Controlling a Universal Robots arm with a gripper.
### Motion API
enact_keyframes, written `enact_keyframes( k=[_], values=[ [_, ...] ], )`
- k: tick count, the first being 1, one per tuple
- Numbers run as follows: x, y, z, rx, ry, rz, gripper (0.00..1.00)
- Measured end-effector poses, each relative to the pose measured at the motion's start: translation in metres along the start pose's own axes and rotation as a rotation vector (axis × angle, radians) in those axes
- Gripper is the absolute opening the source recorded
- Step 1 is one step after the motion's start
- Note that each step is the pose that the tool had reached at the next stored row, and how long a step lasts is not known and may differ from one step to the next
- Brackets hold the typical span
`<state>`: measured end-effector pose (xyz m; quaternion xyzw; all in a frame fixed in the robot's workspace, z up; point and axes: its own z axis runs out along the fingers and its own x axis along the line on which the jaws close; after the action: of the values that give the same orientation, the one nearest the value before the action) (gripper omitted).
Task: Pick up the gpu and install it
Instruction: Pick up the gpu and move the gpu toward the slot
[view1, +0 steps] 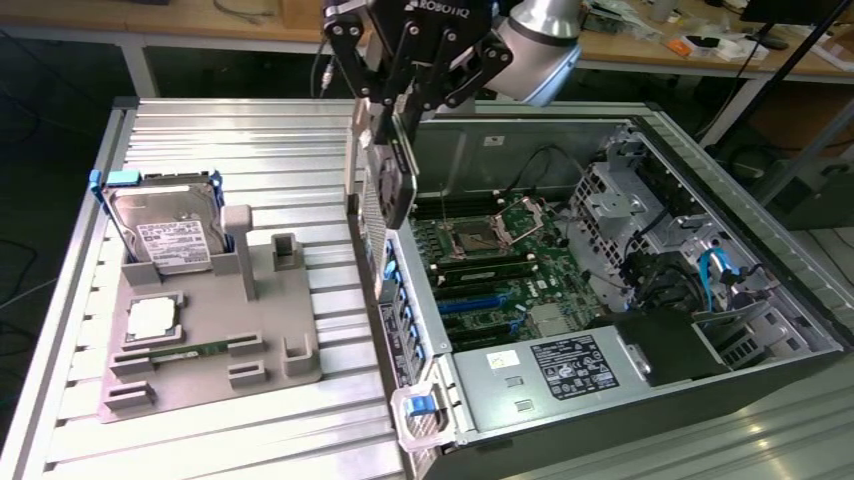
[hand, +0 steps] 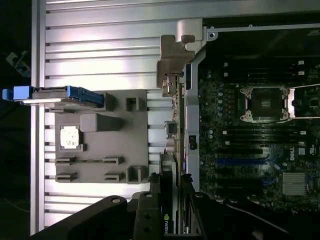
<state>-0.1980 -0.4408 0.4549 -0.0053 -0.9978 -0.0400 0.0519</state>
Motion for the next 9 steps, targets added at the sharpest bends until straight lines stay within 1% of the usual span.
enact_keyframes(
  k=[6, 9],
  values=[
    [-0.016, 0.0002, -0.0016, 0.0197, -0.0006, 0.002, 0.27],
    [-0.023, 0.0003, -0.0024, 0.0273, -0.0008, 0.003, 0.27]
  ],
)
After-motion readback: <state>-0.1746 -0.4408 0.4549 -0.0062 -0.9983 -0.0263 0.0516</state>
